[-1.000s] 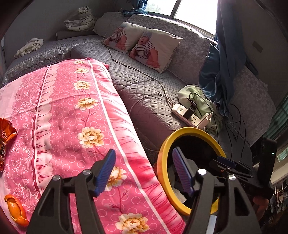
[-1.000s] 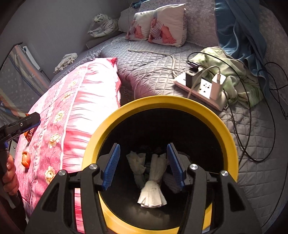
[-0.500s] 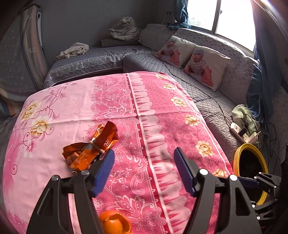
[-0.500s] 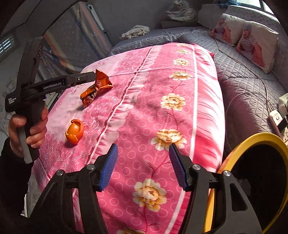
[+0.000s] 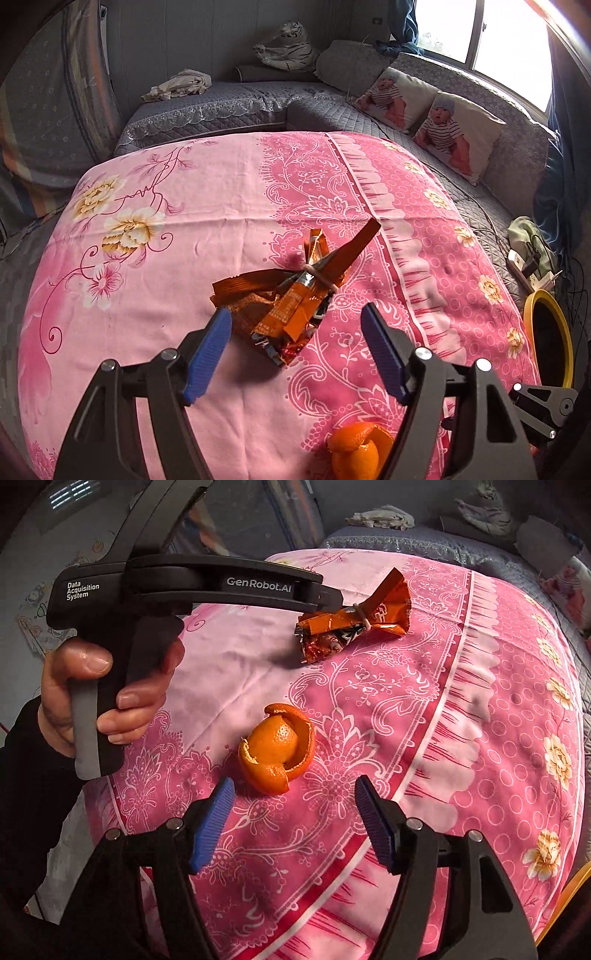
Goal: Collect trash
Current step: 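Move both open tools back to the last trash on the bed, then grasp the orange snack wrapper with the left tool while the right tool grasps the last orange peel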
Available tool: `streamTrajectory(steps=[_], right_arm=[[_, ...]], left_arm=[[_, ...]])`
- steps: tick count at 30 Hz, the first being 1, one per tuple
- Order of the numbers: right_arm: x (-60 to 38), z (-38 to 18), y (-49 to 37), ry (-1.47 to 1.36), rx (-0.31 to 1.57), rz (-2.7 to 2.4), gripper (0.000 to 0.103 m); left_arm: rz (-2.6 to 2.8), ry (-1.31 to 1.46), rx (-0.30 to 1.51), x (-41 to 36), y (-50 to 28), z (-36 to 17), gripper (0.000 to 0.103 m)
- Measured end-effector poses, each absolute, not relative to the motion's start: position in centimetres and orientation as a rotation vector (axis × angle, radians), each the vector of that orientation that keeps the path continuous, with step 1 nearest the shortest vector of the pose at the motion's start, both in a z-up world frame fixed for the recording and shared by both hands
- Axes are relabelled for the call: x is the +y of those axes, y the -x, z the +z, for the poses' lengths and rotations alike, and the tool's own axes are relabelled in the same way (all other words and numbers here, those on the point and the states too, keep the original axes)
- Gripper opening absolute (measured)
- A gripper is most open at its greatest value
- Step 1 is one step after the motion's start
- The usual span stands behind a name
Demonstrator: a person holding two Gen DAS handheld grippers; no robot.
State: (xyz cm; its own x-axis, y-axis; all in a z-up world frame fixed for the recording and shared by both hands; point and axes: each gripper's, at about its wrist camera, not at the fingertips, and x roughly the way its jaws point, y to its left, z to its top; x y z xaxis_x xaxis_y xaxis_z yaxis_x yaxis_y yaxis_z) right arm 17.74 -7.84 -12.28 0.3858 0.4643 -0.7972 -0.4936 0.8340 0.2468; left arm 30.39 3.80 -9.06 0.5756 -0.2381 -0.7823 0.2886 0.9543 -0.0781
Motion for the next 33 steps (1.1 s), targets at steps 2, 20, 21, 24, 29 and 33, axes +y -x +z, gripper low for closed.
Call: streamTrajectory(steps=[2, 20, 21, 24, 29, 33], right_arm=[[-7.1, -12.7, -18.2, 0.037, 1.005, 0.605, 0.067], [-3.9, -15.2, -20.6, 0.096, 1.033, 0.547, 0.07], [-3.8, -15.2, -20.7, 0.093, 1.035, 0.546, 0.07], [-3.8, -15.3, -20.9, 0.087, 1.036, 0.542, 0.069], [-3.3, -15.6, -22.4, 0.095, 1.034, 0.527, 0.055], [-3.4, -15.6, -22.7, 0.085, 1.042, 0.527, 0.051]], left_arm=[[-0.326, -0.062, 0.907, 3.6, -30.7, -9.4, 0.069], [-0.351, -0.133, 0.939, 0.1, -36.3, -12.0, 0.069], [-0.347, -0.131, 0.942, 0.0, -36.6, -12.2, 0.067], [-0.339, -0.119, 0.951, 0.1, -37.2, -12.7, 0.053], [-0.331, -0.111, 0.94, 0.4, -37.3, -12.8, 0.031], [-0.313, -0.091, 0.934, 1.0, -37.2, -12.5, 0.028]])
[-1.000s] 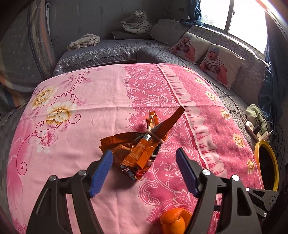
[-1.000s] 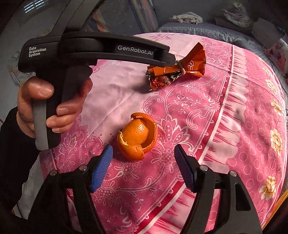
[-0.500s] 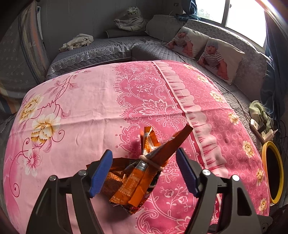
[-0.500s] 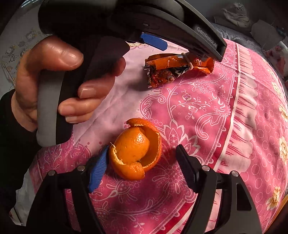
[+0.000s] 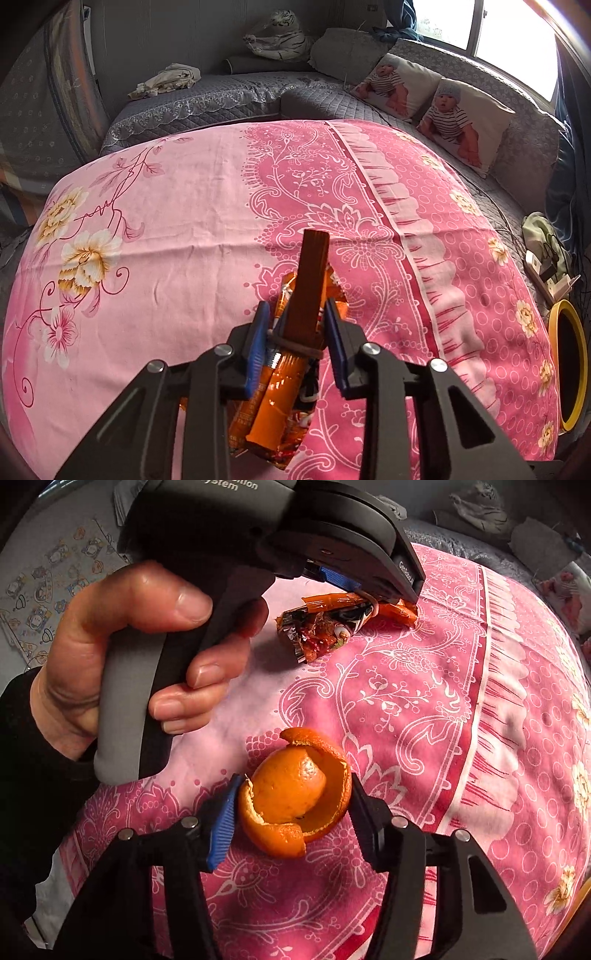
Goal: Collect trash
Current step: 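Grasp the orange snack wrapper with the left tool while the right tool grasps the last orange peel, then carry the orange wrapper and orange peel over the yellow-rimmed bin with both tools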
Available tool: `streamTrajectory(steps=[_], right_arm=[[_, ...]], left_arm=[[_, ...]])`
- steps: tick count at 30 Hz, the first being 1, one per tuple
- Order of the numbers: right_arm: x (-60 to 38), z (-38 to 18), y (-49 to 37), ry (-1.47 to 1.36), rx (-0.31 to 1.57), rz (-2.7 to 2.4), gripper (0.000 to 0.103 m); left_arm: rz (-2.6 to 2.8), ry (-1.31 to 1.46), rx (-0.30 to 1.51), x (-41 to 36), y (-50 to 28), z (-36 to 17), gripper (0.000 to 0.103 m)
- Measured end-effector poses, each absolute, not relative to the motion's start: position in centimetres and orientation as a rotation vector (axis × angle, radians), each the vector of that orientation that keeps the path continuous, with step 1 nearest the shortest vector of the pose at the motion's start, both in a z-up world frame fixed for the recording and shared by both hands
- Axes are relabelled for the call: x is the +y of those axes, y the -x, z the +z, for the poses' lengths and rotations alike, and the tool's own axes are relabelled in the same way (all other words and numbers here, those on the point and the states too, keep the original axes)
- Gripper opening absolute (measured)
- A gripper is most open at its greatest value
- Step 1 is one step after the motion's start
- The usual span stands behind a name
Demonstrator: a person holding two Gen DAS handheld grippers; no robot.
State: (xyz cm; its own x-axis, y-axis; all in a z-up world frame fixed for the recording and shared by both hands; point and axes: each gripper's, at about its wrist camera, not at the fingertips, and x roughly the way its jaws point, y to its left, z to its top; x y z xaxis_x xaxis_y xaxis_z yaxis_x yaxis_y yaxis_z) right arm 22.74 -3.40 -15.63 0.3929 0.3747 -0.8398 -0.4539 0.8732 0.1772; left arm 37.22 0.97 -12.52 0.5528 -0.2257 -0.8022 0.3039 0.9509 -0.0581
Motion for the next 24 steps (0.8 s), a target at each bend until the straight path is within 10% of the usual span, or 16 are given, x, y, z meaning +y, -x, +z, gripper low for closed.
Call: streamTrajectory(steps=[24], right_arm=[[-11.6, -10.6, -17.8, -0.057, 1.012, 0.545, 0.039]], left_arm=[[-0.287, 0.009, 0.835, 5.8, -28.0, -6.5, 0.027]])
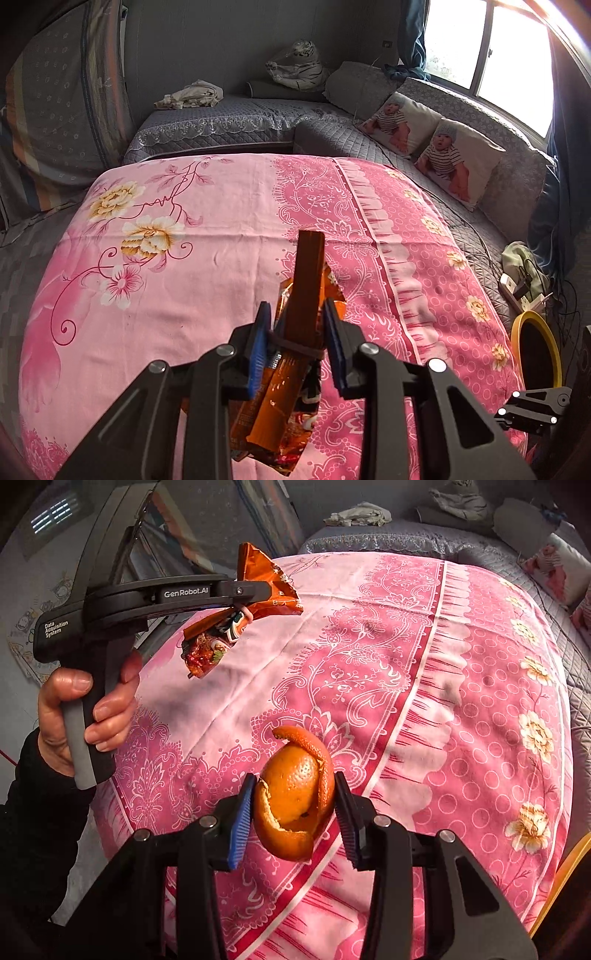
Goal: Collect trash
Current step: 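Carry the orange wrapper and orange peel over the yellow-rimmed bin with both tools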
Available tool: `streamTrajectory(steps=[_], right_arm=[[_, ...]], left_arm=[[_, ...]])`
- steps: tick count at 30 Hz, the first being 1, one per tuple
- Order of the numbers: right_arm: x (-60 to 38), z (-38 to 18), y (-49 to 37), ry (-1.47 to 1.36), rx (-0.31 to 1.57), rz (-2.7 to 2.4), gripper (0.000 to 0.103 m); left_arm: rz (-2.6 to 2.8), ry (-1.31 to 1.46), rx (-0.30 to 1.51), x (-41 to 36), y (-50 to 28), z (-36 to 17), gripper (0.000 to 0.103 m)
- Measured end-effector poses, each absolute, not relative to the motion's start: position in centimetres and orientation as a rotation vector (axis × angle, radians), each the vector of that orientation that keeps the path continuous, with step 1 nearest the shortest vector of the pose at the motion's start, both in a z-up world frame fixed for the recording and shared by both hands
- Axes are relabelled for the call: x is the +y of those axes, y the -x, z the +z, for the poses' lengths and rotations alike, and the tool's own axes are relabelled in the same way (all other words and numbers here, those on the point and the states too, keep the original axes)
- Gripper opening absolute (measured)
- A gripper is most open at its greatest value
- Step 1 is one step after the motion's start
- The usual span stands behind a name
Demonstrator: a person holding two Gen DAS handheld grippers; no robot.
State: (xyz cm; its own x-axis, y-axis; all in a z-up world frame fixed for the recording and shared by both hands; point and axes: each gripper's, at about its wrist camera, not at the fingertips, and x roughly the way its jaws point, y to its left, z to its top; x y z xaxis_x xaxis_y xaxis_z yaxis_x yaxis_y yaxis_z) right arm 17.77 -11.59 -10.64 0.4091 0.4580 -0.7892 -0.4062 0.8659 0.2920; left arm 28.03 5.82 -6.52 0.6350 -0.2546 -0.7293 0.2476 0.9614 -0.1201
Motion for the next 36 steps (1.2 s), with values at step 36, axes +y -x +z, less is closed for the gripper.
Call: streamTrajectory(steps=[36], right_arm=[[-38.7, -10.8, -8.8, -0.357, 0.854, -0.053, 0.04]], left_arm=[[-0.721, -0.202, 0.817, -17.4, -14.6, -3.8, 0.027]])
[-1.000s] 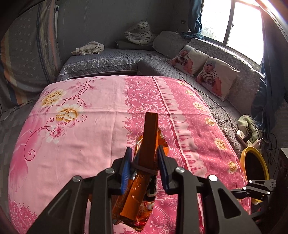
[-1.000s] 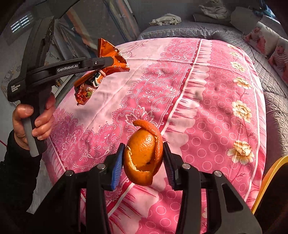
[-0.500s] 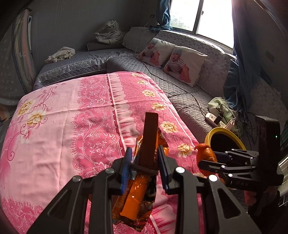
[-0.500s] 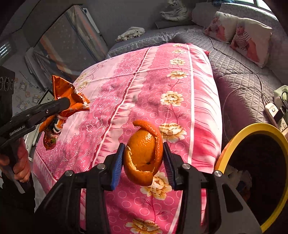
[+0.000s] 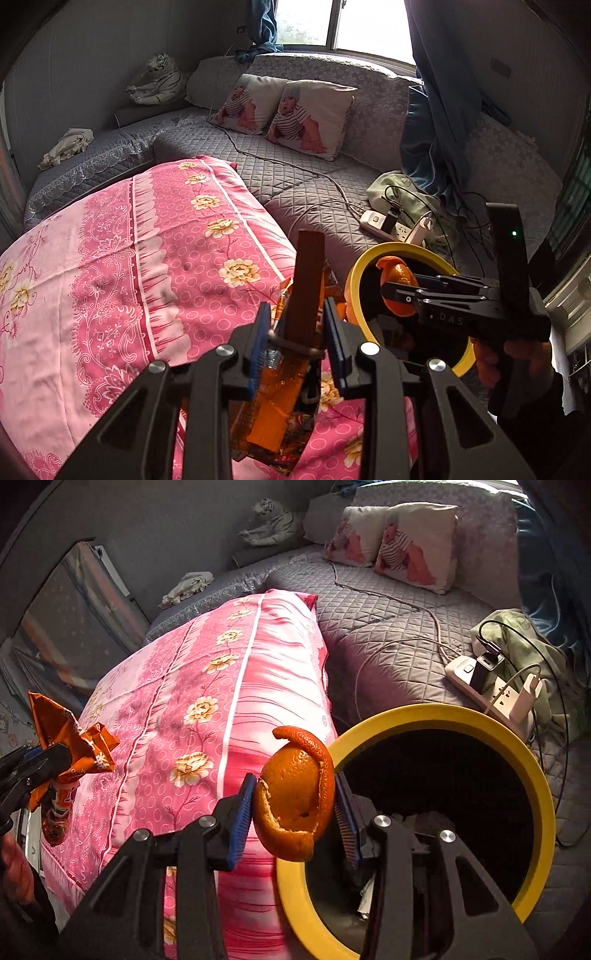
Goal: Collect trash
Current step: 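Carry the orange wrapper and orange peel over the yellow-rimmed bin with both tools, then open both tools to drop the wrapper and peel into the bin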
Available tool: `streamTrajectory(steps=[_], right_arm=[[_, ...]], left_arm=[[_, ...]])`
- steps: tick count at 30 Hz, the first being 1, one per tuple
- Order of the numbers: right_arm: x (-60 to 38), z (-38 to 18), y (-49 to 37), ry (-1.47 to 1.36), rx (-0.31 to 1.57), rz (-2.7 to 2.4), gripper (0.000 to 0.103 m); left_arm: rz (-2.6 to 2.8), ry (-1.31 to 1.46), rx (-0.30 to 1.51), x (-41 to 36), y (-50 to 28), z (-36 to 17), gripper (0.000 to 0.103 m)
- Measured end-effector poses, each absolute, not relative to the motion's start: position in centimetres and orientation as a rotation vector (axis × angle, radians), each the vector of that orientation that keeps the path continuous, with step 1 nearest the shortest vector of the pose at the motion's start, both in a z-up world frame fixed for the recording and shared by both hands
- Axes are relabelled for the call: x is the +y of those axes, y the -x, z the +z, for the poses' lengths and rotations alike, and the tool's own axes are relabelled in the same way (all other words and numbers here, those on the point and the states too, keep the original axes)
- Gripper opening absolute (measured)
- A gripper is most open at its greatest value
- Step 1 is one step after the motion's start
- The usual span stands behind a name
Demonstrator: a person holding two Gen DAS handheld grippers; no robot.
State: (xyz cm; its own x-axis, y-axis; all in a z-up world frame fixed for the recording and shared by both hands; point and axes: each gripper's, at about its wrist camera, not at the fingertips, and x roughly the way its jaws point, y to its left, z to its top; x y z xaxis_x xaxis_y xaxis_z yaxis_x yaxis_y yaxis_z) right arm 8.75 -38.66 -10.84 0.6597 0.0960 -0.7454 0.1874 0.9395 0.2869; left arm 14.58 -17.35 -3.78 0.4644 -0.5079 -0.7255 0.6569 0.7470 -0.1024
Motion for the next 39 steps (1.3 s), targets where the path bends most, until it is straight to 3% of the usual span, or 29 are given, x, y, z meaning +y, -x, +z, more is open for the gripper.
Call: streamTrajectory(steps=[17, 39], right_arm=[[-48.0, -13.0, -5.1, -0.463, 0.851, -0.259, 0.04], [-52.0, -15.6, -5.1, -0.539, 0.899, -0.346, 0.041]], left_arm=[[-0.915, -0.303, 0.831, -28.3, -11.6, -5.2, 0.027], [-0.995, -0.228, 0.956, -34.0, -13.2, -11.0, 0.028]])
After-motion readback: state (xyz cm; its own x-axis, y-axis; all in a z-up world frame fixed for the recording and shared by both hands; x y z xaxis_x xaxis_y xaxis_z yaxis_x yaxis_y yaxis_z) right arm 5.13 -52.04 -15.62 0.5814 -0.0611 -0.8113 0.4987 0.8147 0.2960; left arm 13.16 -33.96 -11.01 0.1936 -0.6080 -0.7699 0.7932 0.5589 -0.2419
